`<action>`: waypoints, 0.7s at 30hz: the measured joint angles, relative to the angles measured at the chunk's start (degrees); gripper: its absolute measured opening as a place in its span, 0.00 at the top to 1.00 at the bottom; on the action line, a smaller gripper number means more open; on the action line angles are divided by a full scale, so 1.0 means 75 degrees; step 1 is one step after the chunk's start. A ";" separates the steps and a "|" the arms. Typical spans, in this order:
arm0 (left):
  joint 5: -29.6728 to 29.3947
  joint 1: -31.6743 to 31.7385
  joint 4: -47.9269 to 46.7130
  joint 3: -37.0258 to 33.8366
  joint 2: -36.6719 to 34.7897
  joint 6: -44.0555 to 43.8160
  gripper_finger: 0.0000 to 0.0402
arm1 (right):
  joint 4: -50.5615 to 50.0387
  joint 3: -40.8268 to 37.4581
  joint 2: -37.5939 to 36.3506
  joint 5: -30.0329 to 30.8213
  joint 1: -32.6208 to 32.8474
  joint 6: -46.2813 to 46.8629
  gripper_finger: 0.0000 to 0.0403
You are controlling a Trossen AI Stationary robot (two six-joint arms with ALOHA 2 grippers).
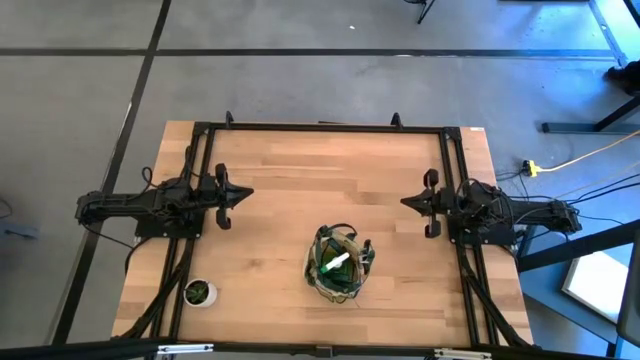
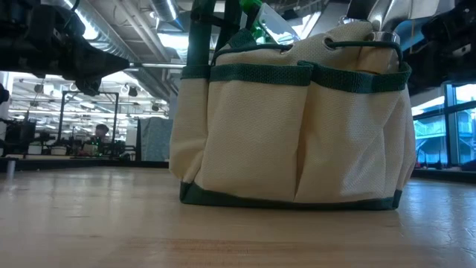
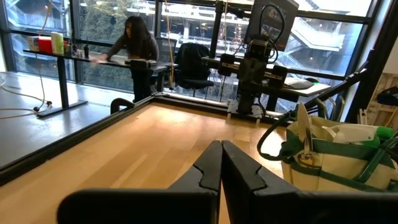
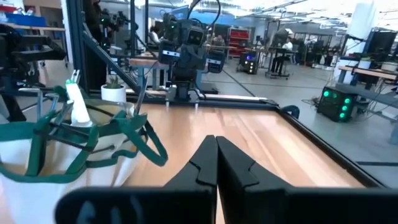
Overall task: Pick & Place Garden tools in Gardening bag
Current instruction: Return to Home Position
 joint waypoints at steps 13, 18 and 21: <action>0.0001 0.0000 0.0009 0.0000 0.0000 0.0000 1.00 | -0.0003 0.0000 0.0000 -0.0029 0.0006 0.0006 1.00; 0.0003 0.0000 0.0015 0.0000 0.0000 0.0000 1.00 | -0.0003 0.0000 0.0000 -0.0033 0.0006 0.0009 1.00; 0.0003 0.0000 0.0015 0.0000 0.0000 0.0000 1.00 | -0.0003 0.0000 0.0000 -0.0049 0.0006 0.0009 1.00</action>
